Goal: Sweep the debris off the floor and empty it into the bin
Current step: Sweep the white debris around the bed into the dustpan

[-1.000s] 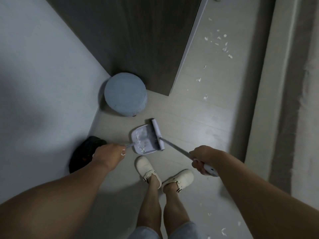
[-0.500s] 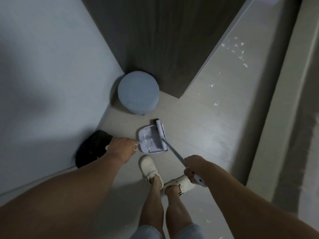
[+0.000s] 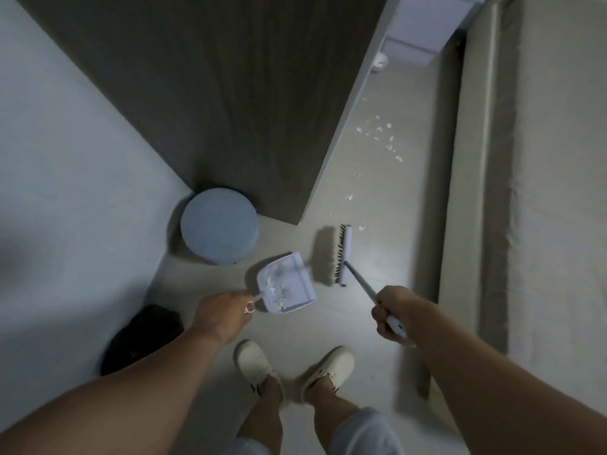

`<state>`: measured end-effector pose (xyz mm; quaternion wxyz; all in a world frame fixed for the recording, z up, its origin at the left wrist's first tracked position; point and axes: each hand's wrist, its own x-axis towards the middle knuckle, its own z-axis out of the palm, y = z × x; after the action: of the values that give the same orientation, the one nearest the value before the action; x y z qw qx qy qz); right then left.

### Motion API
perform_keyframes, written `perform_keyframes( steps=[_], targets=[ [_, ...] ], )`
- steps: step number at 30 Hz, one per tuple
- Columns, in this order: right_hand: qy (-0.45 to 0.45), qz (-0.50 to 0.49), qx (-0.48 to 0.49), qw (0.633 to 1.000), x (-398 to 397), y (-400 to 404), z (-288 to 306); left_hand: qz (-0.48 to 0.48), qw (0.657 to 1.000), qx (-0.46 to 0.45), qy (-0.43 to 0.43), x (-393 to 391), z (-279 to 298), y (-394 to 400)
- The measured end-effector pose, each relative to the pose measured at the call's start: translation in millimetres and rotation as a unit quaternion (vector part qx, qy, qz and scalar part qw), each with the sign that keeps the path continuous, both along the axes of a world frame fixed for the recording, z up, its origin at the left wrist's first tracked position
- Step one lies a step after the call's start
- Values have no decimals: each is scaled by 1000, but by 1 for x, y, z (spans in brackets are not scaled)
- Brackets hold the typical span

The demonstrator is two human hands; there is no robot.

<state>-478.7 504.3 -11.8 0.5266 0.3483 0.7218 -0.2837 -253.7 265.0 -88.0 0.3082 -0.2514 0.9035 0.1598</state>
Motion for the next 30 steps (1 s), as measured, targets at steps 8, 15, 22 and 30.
perform_keyframes(
  steps=[8, 15, 22, 30],
  targets=[
    [91, -30, 3, 995, -103, 57, 1, 11, 1000, 0, 23, -129, 13, 34],
    [103, 11, 16, 995, -222, 87, -34, 52, 998, -9, 17, -240, -13, 77],
    [51, 93, 41, 994, -327, 96, -82, 109, 994, 4, -9, -316, -64, 101],
    [6, 451, 13, 892, -318, 31, -95, 139, 990, -27, -15, -330, -90, 103]
  ],
)
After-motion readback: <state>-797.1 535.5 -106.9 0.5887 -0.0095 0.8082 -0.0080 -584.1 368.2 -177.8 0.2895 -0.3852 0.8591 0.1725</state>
